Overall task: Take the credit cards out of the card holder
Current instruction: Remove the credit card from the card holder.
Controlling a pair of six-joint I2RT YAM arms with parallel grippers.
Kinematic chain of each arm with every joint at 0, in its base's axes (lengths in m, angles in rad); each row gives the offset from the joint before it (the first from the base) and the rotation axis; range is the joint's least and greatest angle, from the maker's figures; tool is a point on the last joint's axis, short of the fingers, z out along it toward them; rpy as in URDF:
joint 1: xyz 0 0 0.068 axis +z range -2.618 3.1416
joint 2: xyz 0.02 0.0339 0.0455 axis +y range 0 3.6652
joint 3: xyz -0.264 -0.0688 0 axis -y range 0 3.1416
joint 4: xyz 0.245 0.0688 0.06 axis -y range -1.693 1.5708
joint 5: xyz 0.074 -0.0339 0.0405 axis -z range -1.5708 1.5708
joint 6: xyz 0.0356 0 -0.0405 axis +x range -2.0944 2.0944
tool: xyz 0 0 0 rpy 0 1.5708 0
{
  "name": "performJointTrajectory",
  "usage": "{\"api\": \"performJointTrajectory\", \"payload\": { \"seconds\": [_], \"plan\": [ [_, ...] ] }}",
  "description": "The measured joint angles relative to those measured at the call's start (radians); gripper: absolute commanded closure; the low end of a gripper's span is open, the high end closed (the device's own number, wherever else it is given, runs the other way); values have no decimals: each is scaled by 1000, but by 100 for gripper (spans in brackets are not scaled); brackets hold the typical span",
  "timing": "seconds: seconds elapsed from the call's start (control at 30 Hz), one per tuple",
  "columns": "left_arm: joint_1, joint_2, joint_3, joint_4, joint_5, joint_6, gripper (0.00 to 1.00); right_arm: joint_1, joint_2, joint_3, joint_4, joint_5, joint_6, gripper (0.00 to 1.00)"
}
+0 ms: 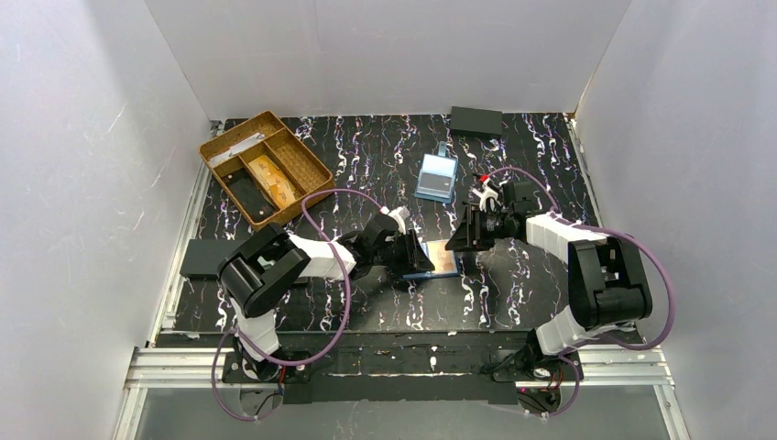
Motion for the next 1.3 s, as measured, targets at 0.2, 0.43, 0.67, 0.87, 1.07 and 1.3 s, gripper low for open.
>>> {"api": "performJointTrajectory", "payload": {
  "seconds": [0.2, 0.43, 0.67, 0.87, 1.07, 1.3],
  "plan": [
    [0, 19, 13, -1, -9, 0, 74, 0, 41, -1, 27, 3, 18, 51],
    [0, 49, 27, 1, -20, -1, 78, 1, 79, -1, 45, 1, 32, 51],
    [0, 55, 29, -2, -32, -4, 85, 1, 89, -1, 54, 2, 33, 50],
    [0, 64, 35, -1, -33, -11, 86, 2, 95, -1, 59, 5, 34, 49],
    [0, 69, 39, -2, -32, -19, 87, 3, 95, -1, 62, 10, 34, 46],
    [0, 80, 49, -1, -30, -27, 87, 15, 97, -1, 70, 12, 34, 47]
  ]
}}
